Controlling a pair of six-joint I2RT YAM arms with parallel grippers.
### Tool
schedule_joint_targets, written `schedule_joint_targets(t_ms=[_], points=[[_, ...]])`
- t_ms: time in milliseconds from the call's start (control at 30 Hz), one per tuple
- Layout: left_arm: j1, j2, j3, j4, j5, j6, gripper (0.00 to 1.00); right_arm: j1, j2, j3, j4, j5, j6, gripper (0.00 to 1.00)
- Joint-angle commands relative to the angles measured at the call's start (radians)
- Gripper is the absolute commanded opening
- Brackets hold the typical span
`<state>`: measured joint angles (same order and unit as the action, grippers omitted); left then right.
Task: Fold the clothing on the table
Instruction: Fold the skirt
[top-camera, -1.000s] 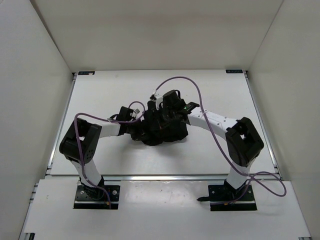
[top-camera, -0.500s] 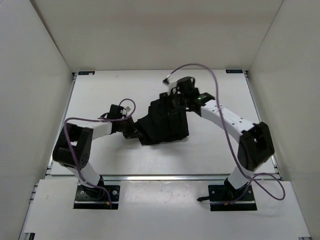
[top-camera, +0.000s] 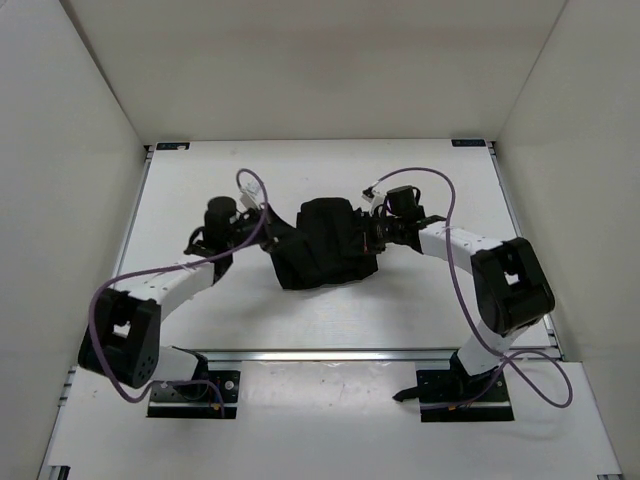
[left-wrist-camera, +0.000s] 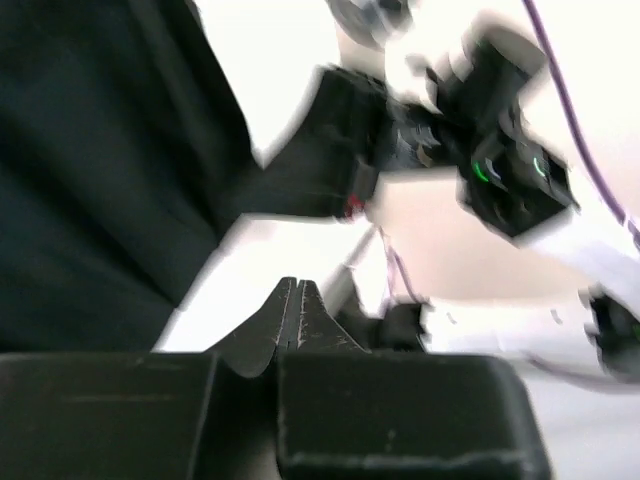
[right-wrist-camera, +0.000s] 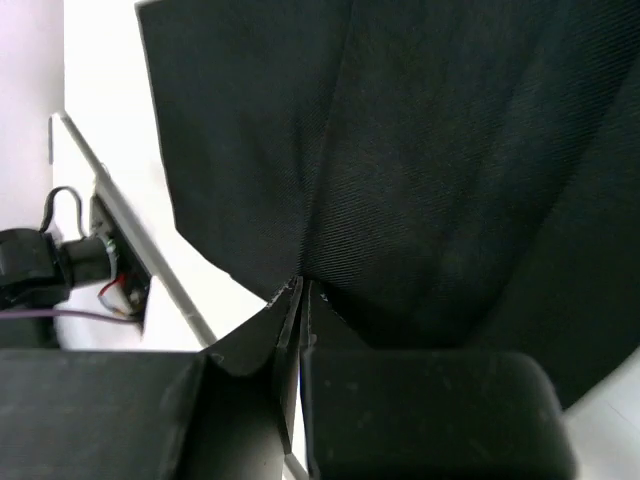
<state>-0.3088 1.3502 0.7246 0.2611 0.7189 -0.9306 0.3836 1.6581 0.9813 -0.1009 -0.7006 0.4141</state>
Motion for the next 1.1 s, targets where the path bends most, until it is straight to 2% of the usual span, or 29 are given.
schedule_joint_targets(t_ms=[0,167,267,500,667,867,967,1067], points=[[-0.119,0.070,-0.088,0.377,0.042,-0.188,0.00,-0.026,0.044,0.020,0.182,-0.144,0.020,0.00],[-0.180,0.203,-0.091,0.307,-0.041,-0.077,0.00,-0.035,0.140,0.060,0.196,-0.180,-0.024,0.00],[-0.173,0.259,-0.094,0.222,-0.117,-0.011,0.00,-0.029,0.184,0.051,0.220,-0.195,-0.014,0.00],[-0.171,0.377,-0.068,0.083,-0.197,0.087,0.00,-0.022,0.209,-0.004,0.245,-0.189,-0.015,0.00],[-0.125,0.360,-0.071,-0.066,-0.272,0.177,0.00,-0.072,0.197,-0.053,0.256,-0.174,-0.034,0.00],[-0.067,0.311,-0.094,-0.097,-0.275,0.206,0.00,-0.111,0.212,-0.052,0.161,-0.138,-0.110,0.00],[-0.049,0.288,-0.065,-0.138,-0.253,0.226,0.00,-0.132,0.184,-0.018,0.116,-0.139,-0.120,0.00],[-0.024,0.190,-0.013,-0.204,-0.197,0.240,0.00,-0.121,0.094,0.046,0.041,-0.113,-0.113,0.00]])
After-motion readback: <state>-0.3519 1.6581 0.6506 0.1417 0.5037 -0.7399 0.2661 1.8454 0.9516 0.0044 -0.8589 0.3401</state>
